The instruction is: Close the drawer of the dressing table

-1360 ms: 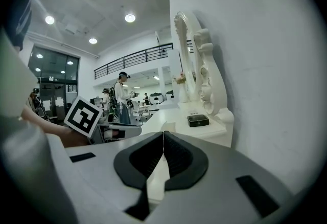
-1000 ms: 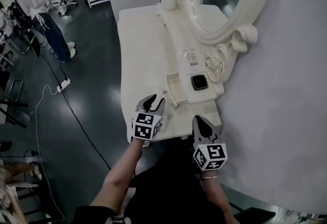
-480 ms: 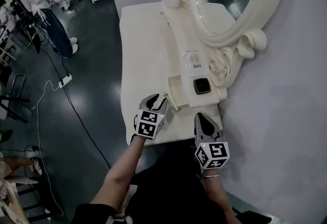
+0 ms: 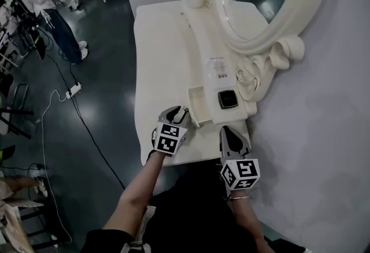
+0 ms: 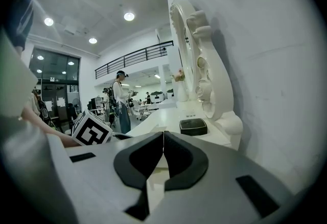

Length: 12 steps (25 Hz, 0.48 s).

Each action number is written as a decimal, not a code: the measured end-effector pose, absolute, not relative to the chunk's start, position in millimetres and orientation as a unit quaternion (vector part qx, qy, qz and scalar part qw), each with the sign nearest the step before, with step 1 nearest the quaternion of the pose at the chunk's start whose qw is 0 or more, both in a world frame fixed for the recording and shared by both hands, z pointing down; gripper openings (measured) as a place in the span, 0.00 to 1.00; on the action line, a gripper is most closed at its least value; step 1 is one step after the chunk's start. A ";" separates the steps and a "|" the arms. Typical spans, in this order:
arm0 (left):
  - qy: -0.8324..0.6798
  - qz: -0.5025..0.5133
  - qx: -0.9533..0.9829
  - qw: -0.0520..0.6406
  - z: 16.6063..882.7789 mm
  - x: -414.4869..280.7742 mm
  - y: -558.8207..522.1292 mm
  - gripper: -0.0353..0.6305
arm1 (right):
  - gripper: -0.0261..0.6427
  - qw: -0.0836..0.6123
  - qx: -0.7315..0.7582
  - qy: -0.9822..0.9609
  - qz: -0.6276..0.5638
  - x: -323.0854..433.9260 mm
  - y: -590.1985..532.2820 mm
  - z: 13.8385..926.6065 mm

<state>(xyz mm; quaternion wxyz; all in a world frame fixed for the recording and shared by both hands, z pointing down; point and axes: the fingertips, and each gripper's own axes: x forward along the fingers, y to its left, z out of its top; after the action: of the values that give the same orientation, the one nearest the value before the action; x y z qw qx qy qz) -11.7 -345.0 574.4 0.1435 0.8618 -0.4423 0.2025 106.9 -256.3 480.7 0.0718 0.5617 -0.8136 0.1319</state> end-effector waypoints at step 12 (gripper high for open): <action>-0.442 0.206 0.861 0.143 574.7 -3.2 -346.9 0.16 | 0.05 0.075 0.560 -0.814 0.134 109.5 -257.4 483.1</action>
<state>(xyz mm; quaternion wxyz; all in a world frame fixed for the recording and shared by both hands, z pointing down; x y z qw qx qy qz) -3.2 -346.9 574.7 0.1427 0.8614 -0.4420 0.2057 109.5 -257.4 483.1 0.0755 0.5601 -0.8140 0.1344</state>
